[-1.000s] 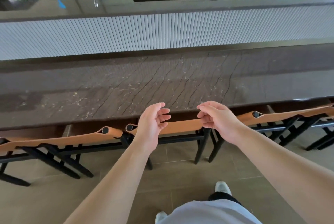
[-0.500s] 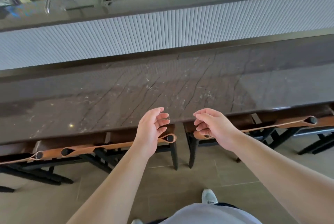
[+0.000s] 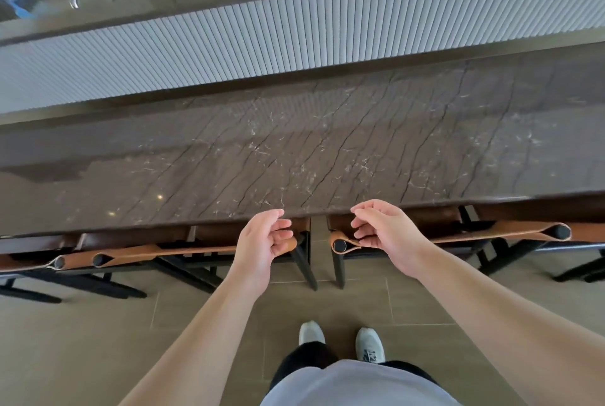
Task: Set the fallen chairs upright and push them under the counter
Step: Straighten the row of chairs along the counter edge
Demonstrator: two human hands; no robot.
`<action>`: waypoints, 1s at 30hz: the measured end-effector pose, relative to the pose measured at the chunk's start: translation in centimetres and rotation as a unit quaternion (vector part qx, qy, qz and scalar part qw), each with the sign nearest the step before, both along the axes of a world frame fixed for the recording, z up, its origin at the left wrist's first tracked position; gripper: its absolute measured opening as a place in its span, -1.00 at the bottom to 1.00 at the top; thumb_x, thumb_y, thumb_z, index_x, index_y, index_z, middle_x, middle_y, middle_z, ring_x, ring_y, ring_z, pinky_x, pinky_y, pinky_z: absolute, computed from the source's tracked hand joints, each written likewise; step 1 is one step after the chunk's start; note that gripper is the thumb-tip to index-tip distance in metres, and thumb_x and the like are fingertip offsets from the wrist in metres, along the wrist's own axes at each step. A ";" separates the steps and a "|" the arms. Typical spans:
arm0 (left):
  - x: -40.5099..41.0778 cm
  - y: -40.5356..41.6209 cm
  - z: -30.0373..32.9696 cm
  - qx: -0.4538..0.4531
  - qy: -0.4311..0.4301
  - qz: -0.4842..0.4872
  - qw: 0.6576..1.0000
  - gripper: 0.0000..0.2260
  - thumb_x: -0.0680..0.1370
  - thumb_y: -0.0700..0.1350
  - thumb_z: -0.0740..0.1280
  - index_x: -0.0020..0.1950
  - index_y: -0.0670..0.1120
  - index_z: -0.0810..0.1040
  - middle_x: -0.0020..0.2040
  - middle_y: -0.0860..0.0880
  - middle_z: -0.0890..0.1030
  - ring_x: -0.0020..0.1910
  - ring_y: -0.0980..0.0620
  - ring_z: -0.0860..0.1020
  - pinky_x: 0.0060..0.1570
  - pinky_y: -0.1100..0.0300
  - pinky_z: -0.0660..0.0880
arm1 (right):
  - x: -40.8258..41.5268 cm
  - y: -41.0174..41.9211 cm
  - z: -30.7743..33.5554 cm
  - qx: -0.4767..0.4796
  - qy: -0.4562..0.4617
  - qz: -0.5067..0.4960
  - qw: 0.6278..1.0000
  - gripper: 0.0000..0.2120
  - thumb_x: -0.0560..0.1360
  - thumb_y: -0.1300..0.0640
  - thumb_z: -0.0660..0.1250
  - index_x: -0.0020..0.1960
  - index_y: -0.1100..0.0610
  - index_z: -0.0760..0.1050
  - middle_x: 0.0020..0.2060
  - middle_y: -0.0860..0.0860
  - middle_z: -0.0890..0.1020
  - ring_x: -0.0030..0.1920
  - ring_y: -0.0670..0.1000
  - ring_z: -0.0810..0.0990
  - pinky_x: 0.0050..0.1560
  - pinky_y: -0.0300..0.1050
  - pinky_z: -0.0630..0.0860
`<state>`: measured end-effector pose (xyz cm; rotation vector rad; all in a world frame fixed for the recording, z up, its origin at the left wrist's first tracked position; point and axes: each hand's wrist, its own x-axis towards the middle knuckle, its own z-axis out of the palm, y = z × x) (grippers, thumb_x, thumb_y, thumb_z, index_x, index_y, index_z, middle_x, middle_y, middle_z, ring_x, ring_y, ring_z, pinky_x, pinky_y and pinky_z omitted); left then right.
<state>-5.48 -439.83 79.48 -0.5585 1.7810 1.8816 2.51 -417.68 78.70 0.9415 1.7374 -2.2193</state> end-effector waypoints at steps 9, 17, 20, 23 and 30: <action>-0.1 -1.5 -2.8 -0.141 0.043 -0.139 0.979 -0.83 0.43 0.04 0.28 -0.18 -0.05 0.48 -0.30 0.12 0.55 -0.17 0.03 0.49 -0.05 0.08 0.44 | 0.1 -1.5 -1.8 0.184 -0.074 0.076 0.977 -0.88 0.45 -0.02 0.30 -0.10 -0.05 0.59 -0.23 -0.09 0.67 -0.18 -0.06 0.62 -0.14 -0.12 0.59; -1.0 -4.0 -6.6 -0.366 0.260 -0.349 0.822 -0.74 0.55 -0.05 0.33 0.24 0.01 0.49 0.18 0.10 0.43 0.10 0.11 0.44 -0.01 0.34 0.39 | -0.5 -5.3 -4.1 0.473 -0.066 0.276 0.834 -0.79 0.50 0.02 0.30 0.14 -0.04 0.45 -0.01 -0.10 0.39 -0.08 -0.03 0.49 -0.21 -0.18 0.37; -1.7 -4.4 -7.8 -0.429 0.314 -0.411 0.740 -0.74 0.53 -0.05 0.34 0.21 0.02 0.50 0.15 0.07 0.48 0.15 0.00 0.42 0.14 0.14 0.35 | -0.6 -6.1 -4.7 0.568 -0.054 0.321 0.756 -0.72 0.49 0.09 0.28 0.19 0.01 0.41 0.01 -0.05 0.31 0.09 0.06 0.40 -0.09 -0.09 0.42; -2.0 -4.7 -8.2 -0.490 0.349 -0.449 0.661 -0.74 0.51 -0.05 0.33 0.20 0.04 0.49 0.11 0.05 0.49 0.11 -0.03 0.44 0.10 0.08 0.31 | -0.8 -6.3 -5.1 0.627 -0.053 0.359 0.689 -0.75 0.50 0.12 0.26 0.17 0.03 0.38 -0.01 -0.01 0.29 0.08 0.10 0.40 -0.02 -0.02 0.44; -3.7 -4.6 -8.6 -0.494 0.395 -0.527 0.568 -0.73 0.54 -0.18 0.28 0.24 -0.01 0.40 0.04 -0.05 0.40 -0.02 -0.08 0.39 -0.18 0.10 0.27 | -2.1 -5.9 -6.5 0.653 -0.043 0.420 0.629 -0.65 0.47 0.26 0.28 0.20 0.04 0.33 0.04 0.04 0.34 -0.03 0.11 0.41 -0.20 -0.05 0.30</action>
